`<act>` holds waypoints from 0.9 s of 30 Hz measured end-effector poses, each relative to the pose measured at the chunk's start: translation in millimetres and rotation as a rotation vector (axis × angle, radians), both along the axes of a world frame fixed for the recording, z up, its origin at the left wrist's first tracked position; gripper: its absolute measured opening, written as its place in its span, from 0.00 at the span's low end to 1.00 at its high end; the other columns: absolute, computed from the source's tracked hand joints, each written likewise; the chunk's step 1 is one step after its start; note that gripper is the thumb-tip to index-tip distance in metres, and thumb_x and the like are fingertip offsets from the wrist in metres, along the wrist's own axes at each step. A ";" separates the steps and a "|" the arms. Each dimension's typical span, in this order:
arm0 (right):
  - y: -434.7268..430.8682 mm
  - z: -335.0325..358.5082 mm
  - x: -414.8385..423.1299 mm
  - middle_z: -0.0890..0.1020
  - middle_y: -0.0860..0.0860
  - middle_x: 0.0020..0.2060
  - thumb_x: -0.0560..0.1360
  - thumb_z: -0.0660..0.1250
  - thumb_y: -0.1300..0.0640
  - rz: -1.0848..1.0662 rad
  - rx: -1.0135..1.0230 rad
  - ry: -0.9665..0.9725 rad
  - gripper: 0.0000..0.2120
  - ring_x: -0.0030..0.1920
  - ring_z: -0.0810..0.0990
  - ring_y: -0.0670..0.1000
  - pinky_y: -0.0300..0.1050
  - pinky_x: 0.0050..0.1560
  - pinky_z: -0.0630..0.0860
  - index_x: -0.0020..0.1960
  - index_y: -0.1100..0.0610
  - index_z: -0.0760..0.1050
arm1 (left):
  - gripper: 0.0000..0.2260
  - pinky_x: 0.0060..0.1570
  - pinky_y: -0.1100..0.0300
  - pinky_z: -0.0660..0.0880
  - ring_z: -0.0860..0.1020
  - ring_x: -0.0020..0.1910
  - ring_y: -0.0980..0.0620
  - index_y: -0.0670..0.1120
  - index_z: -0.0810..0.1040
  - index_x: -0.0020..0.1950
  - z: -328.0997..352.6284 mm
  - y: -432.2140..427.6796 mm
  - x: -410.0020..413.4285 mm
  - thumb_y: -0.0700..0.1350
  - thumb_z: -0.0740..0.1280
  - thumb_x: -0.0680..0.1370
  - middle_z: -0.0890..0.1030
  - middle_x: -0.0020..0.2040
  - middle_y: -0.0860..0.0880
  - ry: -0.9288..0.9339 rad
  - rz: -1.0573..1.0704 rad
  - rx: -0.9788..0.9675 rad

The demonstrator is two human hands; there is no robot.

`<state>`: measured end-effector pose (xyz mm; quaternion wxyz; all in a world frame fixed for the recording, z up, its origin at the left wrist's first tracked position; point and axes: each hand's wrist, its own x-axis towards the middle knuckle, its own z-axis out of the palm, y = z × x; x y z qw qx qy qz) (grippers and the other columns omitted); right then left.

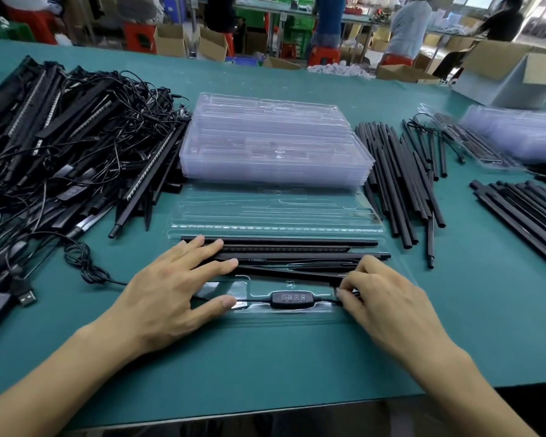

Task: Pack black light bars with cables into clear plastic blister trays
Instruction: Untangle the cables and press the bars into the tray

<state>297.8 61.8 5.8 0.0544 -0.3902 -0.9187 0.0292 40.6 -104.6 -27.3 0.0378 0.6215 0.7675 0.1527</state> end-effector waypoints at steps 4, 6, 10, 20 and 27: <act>-7.1 -0.6 0.6 0.67 0.47 0.40 0.79 0.59 0.50 -0.187 -0.013 0.020 0.12 0.38 0.71 0.50 0.46 0.34 0.70 0.40 0.55 0.70 | 0.34 0.75 0.66 0.42 0.53 0.78 0.59 0.64 0.69 0.72 -1.1 -0.3 -0.8 0.76 0.46 0.72 0.60 0.77 0.60 -0.016 -0.006 0.004; -11.0 -2.9 -0.7 0.66 0.49 0.40 0.79 0.58 0.53 -0.241 -0.049 0.048 0.11 0.36 0.68 0.51 0.46 0.35 0.66 0.40 0.57 0.67 | 0.33 0.75 0.66 0.43 0.53 0.78 0.60 0.63 0.70 0.72 -1.4 0.0 -1.2 0.75 0.48 0.72 0.60 0.77 0.61 -0.033 0.001 0.012; -9.2 -5.6 -2.1 0.63 0.50 0.40 0.80 0.56 0.54 -0.353 -0.099 0.074 0.10 0.31 0.62 0.47 0.48 0.37 0.63 0.42 0.57 0.63 | 0.33 0.76 0.63 0.46 0.53 0.78 0.60 0.62 0.71 0.71 -1.5 0.4 -1.8 0.75 0.49 0.72 0.60 0.77 0.61 -0.045 -0.001 0.020; 10.7 -10.1 9.0 0.63 0.51 0.44 0.73 0.35 0.58 -0.511 -0.058 0.245 0.21 0.35 0.56 0.41 0.38 0.28 0.53 0.48 0.58 0.65 | 0.32 0.76 0.61 0.48 0.55 0.78 0.58 0.62 0.72 0.70 -3.6 0.8 -1.1 0.75 0.49 0.73 0.62 0.77 0.60 -0.052 0.001 0.035; 14.2 -13.2 15.8 0.74 0.40 0.42 0.77 0.63 0.44 -0.082 -0.145 0.143 0.06 0.42 0.75 0.43 0.46 0.39 0.71 0.42 0.43 0.73 | 0.34 0.75 0.64 0.45 0.54 0.78 0.58 0.64 0.70 0.71 -1.2 0.7 -1.5 0.77 0.46 0.72 0.61 0.77 0.60 -0.025 0.002 0.015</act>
